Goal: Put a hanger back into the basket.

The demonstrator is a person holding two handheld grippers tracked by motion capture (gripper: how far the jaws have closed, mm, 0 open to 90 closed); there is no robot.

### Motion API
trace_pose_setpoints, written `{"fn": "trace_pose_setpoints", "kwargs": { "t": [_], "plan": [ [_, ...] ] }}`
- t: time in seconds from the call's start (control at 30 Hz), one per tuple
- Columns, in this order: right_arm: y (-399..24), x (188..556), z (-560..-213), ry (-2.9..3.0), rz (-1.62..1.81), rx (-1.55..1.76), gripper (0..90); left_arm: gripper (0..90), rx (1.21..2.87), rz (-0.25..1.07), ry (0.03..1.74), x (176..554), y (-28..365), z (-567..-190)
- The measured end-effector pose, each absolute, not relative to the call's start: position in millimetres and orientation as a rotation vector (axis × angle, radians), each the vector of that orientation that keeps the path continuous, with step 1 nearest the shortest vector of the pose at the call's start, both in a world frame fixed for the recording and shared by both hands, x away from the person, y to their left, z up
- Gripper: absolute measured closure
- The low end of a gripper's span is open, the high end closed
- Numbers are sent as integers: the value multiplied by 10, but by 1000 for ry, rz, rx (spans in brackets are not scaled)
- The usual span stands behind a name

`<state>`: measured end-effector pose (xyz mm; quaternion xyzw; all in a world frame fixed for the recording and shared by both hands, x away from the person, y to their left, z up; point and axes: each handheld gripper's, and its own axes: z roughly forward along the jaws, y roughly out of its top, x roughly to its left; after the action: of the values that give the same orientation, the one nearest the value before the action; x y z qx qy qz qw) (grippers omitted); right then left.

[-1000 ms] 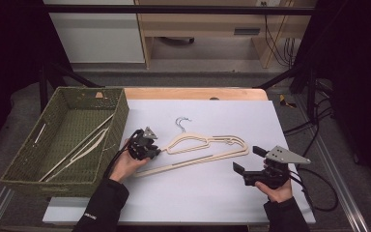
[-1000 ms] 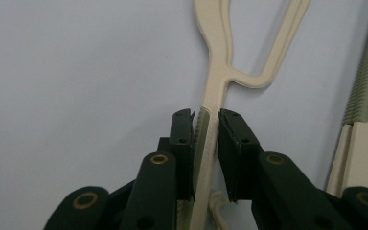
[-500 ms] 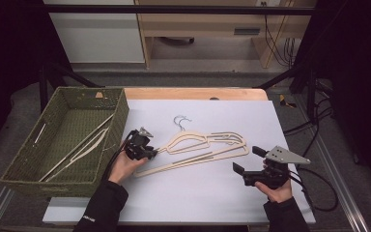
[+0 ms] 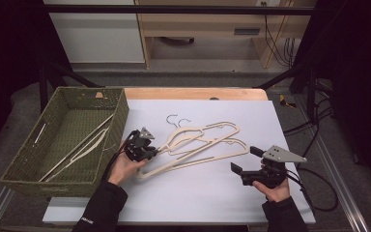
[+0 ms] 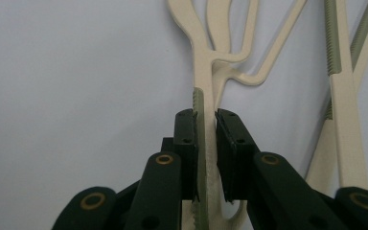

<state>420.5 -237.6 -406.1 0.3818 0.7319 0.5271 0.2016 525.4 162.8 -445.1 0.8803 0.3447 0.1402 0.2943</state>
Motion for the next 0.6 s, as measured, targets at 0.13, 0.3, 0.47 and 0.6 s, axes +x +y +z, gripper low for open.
{"fn": "trace_pose_setpoints", "kwargs": {
  "t": [0.13,0.3,0.47,0.6],
  "plan": [
    [-2326,4230,-4052,2053,1481,1060,60,789,2307,423,907,5172,1619,-4407],
    [-2203,4291,-4041,2082,1485,1049,70,790,2260,482,889,5080,1620,-4316],
    [-2017,4414,-4018,2106,1495,1031,81,790,2232,545,856,4971,1594,-4230],
    [-1850,4541,-4003,2116,1512,1038,90,790,2203,578,843,4874,1579,-4160]
  ]
}}
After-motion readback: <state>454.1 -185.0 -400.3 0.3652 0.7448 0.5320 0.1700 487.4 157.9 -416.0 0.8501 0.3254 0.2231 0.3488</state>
